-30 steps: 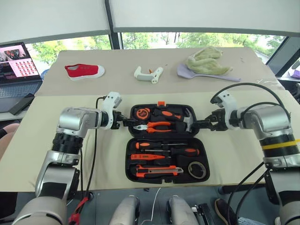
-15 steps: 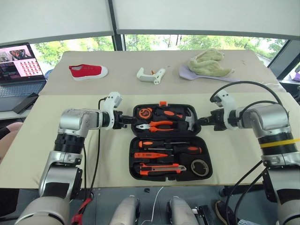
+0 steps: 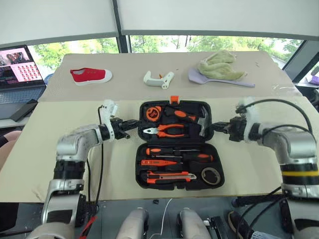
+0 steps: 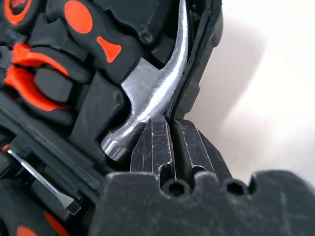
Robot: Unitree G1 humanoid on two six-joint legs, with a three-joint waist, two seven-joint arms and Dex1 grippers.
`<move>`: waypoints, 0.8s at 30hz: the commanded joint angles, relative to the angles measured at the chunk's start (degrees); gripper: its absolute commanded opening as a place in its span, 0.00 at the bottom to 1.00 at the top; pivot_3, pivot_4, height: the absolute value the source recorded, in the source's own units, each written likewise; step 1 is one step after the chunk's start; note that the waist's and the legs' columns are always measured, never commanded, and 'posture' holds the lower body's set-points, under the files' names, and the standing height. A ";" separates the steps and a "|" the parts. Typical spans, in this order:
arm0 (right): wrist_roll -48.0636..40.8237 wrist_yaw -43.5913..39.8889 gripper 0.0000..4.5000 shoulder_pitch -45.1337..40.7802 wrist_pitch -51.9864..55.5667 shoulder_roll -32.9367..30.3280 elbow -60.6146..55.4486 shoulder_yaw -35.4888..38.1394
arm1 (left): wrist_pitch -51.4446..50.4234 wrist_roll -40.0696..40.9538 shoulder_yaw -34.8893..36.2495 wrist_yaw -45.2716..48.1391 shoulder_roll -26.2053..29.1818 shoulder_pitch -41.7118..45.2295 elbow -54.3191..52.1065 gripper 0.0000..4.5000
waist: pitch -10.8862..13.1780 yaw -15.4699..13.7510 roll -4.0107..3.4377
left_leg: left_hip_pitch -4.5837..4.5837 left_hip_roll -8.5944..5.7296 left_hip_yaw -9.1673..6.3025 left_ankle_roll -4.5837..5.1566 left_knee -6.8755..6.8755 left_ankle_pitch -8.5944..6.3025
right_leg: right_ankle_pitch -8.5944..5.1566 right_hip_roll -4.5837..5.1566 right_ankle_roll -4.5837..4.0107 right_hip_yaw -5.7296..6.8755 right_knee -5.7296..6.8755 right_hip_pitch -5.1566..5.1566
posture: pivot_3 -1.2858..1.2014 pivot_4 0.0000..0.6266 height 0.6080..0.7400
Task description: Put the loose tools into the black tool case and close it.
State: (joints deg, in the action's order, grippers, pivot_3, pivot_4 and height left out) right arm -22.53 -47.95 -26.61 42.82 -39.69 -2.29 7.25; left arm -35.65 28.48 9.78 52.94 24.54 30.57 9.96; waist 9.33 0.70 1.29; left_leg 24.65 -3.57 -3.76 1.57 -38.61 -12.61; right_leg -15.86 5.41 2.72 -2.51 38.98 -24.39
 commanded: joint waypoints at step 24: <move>18.04 5.47 0.32 50.73 -85.90 -14.26 1.29 6.12 | 46.73 -9.31 0.12 14.43 13.22 -25.14 -0.80 0.57 | -0.02 -0.92 -0.02 | -2.66 0.41 0.38 0.60 0.88 -0.46 | -0.04 -0.08 0.03 0.09 -1.85 3.07 | 0.52 0.24 1.00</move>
State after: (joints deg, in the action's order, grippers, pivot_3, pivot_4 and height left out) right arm 0.85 -40.93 22.52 -46.17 -53.25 2.24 12.22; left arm 11.32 19.08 10.75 67.12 37.15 4.13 9.61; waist 9.31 -0.22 1.26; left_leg 22.02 -3.16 -3.38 2.18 -37.73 -13.10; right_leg -15.89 5.33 2.75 -2.42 37.11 -21.31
